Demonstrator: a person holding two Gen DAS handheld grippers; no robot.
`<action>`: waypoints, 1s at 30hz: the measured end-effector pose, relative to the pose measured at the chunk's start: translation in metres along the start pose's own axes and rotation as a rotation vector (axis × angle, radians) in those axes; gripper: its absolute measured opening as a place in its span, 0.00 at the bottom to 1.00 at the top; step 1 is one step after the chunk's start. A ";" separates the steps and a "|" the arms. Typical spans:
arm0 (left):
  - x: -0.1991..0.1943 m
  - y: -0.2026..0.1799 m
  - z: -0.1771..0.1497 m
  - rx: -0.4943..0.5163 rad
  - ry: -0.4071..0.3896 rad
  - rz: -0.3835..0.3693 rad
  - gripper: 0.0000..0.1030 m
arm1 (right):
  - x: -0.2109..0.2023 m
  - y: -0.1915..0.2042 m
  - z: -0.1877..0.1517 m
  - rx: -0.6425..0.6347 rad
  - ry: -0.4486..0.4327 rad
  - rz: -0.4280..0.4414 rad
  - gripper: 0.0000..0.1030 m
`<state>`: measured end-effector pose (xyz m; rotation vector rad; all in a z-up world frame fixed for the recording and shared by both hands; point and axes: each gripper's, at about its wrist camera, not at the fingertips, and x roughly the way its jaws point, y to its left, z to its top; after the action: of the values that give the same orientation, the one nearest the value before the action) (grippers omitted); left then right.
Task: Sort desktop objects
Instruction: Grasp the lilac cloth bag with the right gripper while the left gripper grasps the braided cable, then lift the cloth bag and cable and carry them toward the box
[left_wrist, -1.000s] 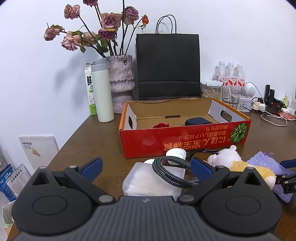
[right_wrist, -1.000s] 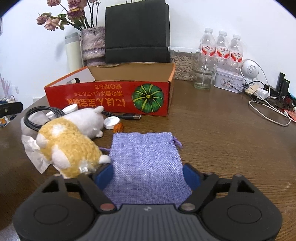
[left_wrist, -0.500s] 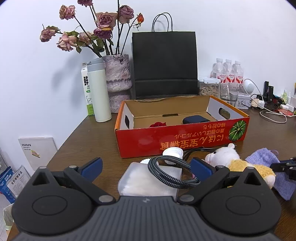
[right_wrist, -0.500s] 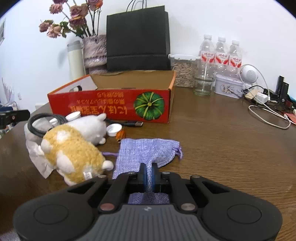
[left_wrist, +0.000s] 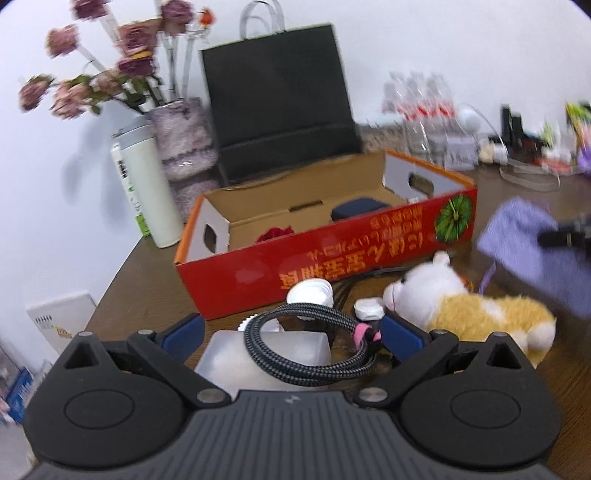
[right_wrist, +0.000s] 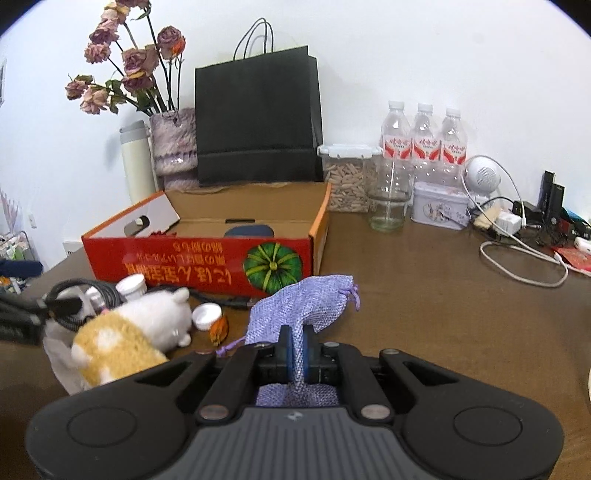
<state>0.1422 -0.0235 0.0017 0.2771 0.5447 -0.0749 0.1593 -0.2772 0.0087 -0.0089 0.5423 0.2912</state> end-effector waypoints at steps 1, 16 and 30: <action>0.002 -0.002 -0.001 0.024 0.001 0.002 1.00 | 0.001 0.000 0.002 0.001 -0.003 0.003 0.04; 0.039 0.002 -0.004 0.119 0.052 -0.117 0.98 | 0.017 -0.010 -0.008 0.069 0.038 0.007 0.04; 0.035 0.016 -0.002 0.002 0.028 -0.104 0.23 | 0.014 -0.010 -0.008 0.088 0.025 0.016 0.04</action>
<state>0.1732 -0.0076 -0.0138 0.2518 0.5870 -0.1728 0.1693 -0.2835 -0.0057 0.0775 0.5802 0.2831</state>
